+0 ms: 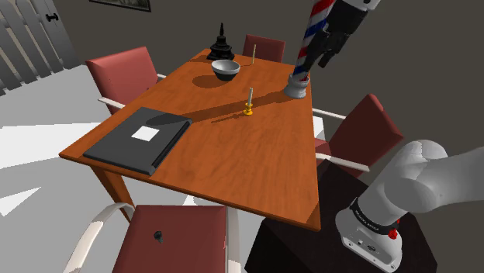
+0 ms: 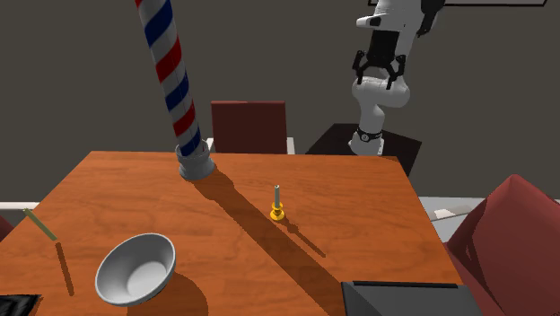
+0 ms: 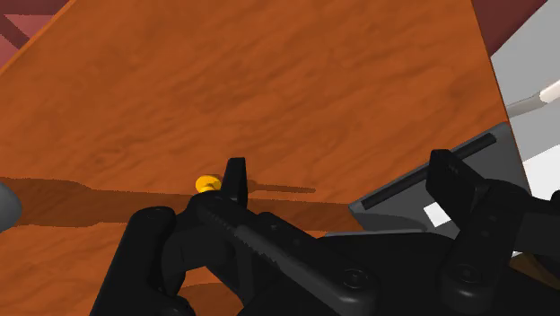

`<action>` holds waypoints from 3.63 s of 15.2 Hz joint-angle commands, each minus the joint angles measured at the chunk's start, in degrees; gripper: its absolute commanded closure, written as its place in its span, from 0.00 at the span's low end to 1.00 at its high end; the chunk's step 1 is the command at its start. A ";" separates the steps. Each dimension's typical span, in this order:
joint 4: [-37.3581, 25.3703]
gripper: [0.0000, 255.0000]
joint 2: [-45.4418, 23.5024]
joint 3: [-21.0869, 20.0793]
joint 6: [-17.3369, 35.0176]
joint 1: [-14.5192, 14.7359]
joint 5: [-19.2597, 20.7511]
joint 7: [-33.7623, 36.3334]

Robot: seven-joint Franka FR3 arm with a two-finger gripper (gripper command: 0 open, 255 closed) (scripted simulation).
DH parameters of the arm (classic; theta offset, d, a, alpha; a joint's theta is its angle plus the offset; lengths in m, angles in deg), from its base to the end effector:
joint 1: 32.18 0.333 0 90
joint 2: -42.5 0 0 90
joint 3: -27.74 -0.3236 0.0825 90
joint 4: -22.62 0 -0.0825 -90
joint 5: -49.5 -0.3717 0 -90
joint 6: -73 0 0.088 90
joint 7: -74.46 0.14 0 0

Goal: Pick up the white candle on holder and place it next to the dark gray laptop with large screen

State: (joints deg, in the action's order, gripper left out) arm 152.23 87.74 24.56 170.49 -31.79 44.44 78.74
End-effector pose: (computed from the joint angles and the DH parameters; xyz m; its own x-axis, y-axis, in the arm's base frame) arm 0.3064 0.0367 0.6212 0.9746 -0.0324 0.2218 -0.0184 -0.9977 -0.0652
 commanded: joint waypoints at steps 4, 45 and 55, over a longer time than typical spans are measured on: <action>3.27 0.00 -2.38 -0.16 6.67 -0.82 0.56 0.18; -13.26 0.00 -66.80 2.76 65.37 -9.29 16.55 13.62; -13.27 1.00 -66.80 2.76 65.35 -9.30 16.55 13.61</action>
State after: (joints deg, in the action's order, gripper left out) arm 138.94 20.96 27.31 235.86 -41.08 60.99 92.35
